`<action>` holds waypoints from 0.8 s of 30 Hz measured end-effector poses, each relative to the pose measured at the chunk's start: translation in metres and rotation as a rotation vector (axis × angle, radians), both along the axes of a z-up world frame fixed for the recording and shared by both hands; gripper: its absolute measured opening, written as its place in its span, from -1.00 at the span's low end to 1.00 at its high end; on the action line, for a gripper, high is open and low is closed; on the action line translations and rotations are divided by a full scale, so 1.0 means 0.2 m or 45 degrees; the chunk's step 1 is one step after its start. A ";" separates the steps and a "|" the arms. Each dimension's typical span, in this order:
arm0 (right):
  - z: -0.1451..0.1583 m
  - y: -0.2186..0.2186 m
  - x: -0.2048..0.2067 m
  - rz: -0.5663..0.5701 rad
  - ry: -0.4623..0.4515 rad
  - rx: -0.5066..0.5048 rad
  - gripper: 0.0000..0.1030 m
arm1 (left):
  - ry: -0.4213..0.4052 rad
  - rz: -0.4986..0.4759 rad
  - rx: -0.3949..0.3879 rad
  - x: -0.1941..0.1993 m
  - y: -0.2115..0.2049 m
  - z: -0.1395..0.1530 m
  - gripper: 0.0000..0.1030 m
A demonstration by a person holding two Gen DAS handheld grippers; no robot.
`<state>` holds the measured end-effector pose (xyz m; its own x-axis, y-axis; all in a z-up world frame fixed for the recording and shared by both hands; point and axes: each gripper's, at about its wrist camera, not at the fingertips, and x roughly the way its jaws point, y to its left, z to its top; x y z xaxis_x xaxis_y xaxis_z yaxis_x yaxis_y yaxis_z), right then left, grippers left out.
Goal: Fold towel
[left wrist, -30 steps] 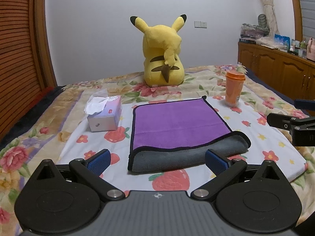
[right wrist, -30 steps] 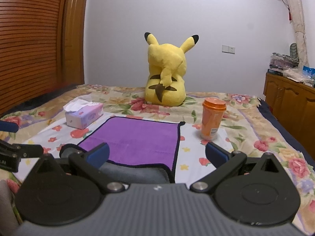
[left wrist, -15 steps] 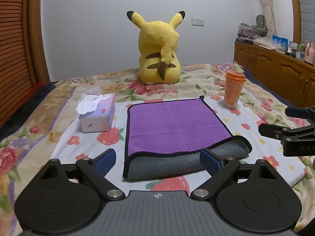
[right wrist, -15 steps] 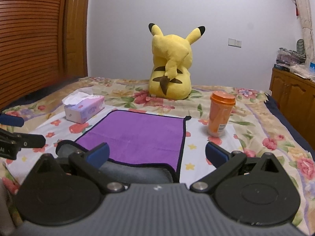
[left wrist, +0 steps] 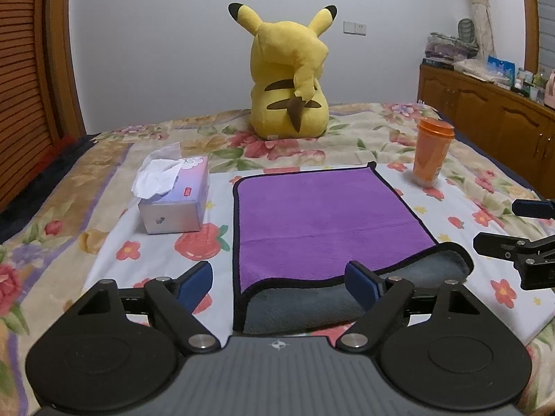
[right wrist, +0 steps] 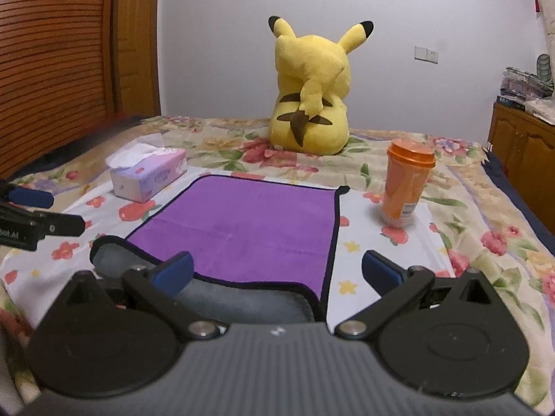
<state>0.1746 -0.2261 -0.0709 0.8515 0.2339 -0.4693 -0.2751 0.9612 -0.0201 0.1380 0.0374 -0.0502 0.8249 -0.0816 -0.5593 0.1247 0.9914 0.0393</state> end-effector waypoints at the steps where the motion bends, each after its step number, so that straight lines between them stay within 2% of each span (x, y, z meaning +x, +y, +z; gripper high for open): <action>1: -0.01 0.00 0.01 0.004 0.008 0.001 1.00 | 0.005 0.000 0.002 0.01 0.00 -0.01 0.69; 6: -0.02 0.01 0.06 0.023 0.033 -0.005 1.00 | 0.044 -0.006 0.009 0.08 0.03 -0.06 0.55; 9: -0.04 0.01 0.10 0.028 0.055 -0.010 1.00 | 0.078 -0.011 0.012 0.11 0.05 -0.09 0.37; 12: -0.06 0.02 0.13 0.038 0.083 -0.010 0.99 | 0.101 -0.012 0.004 0.15 0.07 -0.12 0.31; 19: -0.10 0.02 0.20 0.048 0.126 -0.017 0.98 | 0.129 -0.020 0.011 0.22 0.09 -0.17 0.29; 22: -0.11 0.02 0.23 0.052 0.148 -0.020 0.77 | 0.150 -0.027 0.005 0.26 0.10 -0.20 0.29; 24: -0.13 0.02 0.25 0.053 0.163 -0.026 0.77 | 0.168 -0.029 -0.008 0.28 0.11 -0.22 0.29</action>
<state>0.2251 -0.2230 -0.0960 0.7738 0.2572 -0.5788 -0.3166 0.9486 -0.0017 0.1934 0.0599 -0.0935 0.7421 -0.1033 -0.6623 0.1506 0.9885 0.0146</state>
